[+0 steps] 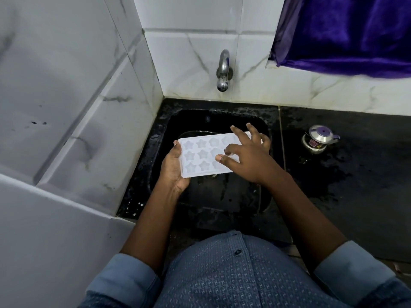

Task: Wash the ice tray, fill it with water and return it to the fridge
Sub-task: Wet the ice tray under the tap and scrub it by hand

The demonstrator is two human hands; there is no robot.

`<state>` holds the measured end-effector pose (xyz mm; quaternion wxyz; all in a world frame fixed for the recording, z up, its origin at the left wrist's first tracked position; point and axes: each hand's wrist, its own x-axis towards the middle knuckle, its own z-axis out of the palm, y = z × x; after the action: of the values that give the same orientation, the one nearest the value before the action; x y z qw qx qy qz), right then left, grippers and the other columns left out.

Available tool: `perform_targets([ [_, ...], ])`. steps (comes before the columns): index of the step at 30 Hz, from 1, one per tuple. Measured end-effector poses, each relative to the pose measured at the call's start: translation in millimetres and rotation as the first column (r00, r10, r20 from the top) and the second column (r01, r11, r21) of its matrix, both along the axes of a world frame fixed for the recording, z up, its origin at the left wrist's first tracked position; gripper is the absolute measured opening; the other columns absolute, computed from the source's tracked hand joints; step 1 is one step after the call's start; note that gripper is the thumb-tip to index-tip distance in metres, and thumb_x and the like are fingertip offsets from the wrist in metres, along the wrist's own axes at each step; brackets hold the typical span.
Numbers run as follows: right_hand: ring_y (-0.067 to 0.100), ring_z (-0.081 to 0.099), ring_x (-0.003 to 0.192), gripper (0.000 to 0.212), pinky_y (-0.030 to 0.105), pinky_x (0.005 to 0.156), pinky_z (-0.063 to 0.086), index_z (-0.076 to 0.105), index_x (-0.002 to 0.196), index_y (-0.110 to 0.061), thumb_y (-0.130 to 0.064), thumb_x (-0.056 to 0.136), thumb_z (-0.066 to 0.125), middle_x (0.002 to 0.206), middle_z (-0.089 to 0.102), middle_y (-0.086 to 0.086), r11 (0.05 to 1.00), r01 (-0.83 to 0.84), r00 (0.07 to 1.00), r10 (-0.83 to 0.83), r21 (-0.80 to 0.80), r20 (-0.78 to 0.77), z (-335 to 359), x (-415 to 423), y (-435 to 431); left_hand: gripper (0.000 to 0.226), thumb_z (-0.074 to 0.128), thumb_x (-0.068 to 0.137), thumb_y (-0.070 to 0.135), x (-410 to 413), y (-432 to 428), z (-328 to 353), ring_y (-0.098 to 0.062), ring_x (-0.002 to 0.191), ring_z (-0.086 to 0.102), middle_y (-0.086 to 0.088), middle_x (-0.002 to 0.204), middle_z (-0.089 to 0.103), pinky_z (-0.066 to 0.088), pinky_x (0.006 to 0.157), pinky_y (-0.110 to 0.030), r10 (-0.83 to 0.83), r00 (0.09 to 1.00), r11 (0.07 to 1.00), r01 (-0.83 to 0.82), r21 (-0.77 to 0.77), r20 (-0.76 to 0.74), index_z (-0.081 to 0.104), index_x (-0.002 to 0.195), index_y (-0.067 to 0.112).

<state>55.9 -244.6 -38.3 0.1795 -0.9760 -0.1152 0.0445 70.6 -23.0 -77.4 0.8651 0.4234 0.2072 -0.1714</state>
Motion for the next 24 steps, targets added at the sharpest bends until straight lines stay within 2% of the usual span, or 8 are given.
perform_targets([
  [5,0.026,-0.013,0.159,0.067,0.055,0.120,-0.007,0.073,0.109,-0.036,-0.083,0.093,0.029,0.175,0.012,-0.003,1.000,0.004,1.000,-0.004,-0.006,0.020,0.6,-0.2,0.4,0.070,0.037,0.109,0.059,-0.2,0.4,0.5,-0.043,0.117,0.071,-0.024,0.134,0.069,0.064,0.079,-0.053,-0.008,1.000,1.000,0.008,-0.007,0.011,0.058,0.143,0.002],
  [11,0.024,-0.015,0.159,0.061,0.053,0.120,-0.010,0.074,0.106,-0.034,-0.079,0.096,0.034,0.175,0.010,-0.004,1.000,0.016,1.000,-0.016,0.005,0.011,5.2,-0.8,0.8,0.067,0.037,0.109,0.058,-2.5,-1.8,5.1,-0.040,0.107,0.075,-0.024,0.128,0.072,0.064,0.072,-0.050,-0.009,1.000,1.000,0.009,-0.008,0.017,0.063,0.136,0.002],
  [17,0.024,-0.014,0.159,0.069,0.054,0.120,-0.009,0.075,0.106,-0.035,-0.084,0.092,0.027,0.175,0.012,-0.003,1.000,0.015,1.000,-0.015,-0.005,0.008,6.2,-2.9,1.2,0.067,0.037,0.109,0.058,-3.2,-1.1,2.3,-0.041,0.110,0.074,-0.023,0.128,0.073,0.064,0.074,-0.051,-0.016,0.999,1.000,0.017,-0.002,0.034,0.064,0.135,0.002],
  [22,0.023,-0.014,0.159,0.060,0.054,0.121,-0.009,0.075,0.103,-0.034,-0.078,0.097,0.036,0.174,0.014,-0.004,1.000,0.020,1.000,-0.020,-0.002,-0.013,9.3,-5.2,2.2,0.070,0.037,0.108,0.060,-2.8,-0.1,-1.2,-0.042,0.118,0.071,-0.024,0.133,0.070,0.064,0.081,-0.051,-0.021,1.000,1.000,0.021,0.001,0.021,0.059,0.142,0.002],
  [24,0.024,-0.014,0.159,0.060,0.054,0.121,-0.008,0.075,0.108,-0.035,-0.078,0.097,0.035,0.175,0.013,-0.004,1.000,0.021,1.000,-0.021,-0.009,-0.010,9.0,-5.5,3.0,0.071,0.037,0.108,0.060,-1.7,2.1,-3.7,-0.043,0.120,0.069,-0.024,0.134,0.069,0.062,0.085,-0.053,-0.017,1.000,1.000,0.017,-0.006,0.024,0.059,0.142,0.003],
])
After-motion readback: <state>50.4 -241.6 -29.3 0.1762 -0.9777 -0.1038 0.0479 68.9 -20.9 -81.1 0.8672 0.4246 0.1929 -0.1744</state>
